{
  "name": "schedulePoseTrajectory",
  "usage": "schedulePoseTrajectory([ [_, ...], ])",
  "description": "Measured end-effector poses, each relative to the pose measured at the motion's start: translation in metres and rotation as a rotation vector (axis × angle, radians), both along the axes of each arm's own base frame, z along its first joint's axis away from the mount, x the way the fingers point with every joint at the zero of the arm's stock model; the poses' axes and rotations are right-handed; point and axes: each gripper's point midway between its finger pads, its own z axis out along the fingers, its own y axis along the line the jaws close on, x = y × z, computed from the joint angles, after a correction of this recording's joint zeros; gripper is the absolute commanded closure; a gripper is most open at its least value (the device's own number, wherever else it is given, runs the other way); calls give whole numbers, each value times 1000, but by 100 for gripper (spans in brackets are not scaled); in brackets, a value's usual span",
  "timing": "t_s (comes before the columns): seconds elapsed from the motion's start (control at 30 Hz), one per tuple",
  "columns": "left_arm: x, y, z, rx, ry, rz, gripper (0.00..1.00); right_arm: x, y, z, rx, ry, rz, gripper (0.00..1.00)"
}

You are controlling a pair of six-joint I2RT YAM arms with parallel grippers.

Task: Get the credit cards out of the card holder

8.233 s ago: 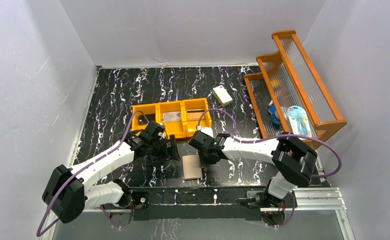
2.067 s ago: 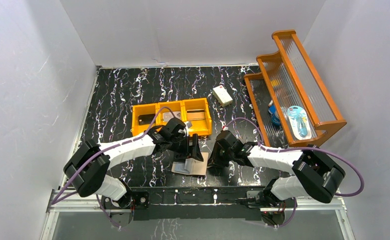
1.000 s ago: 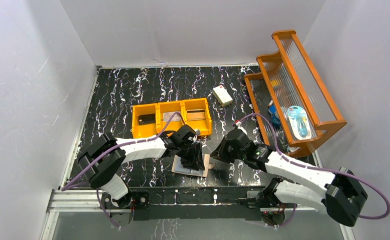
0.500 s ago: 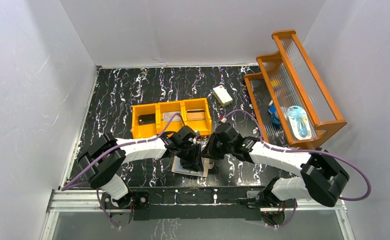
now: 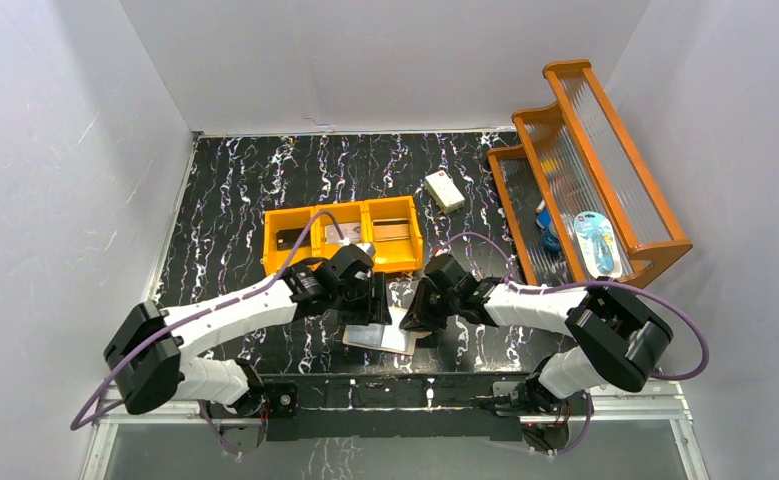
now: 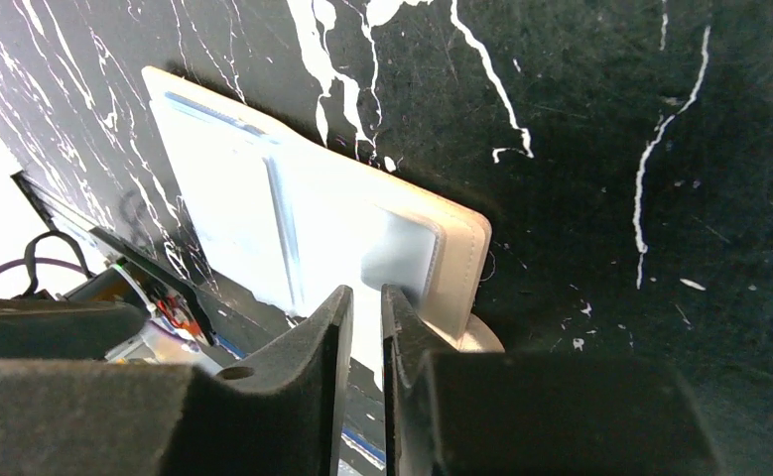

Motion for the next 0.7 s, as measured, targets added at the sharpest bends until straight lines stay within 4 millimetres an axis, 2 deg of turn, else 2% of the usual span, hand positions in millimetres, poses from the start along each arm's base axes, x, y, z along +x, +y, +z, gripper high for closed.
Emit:
schedulePoseTrajectory([
  [0.1,10,15,8,58,-53,43,40,0,1,1,3,-8,13,73],
  [0.17,16,23,4,101,-59,55,40,0,1,1,8,-11,18,73],
  [0.33,21,38,-26,242,-11,51,43,0,6,3,28,-12,30,72],
  [0.53,18,46,-50,332,40,21,51,0,15,6,75,-12,49,68],
  [0.7,17,45,-52,329,45,10,60,0,23,4,107,-2,66,63],
])
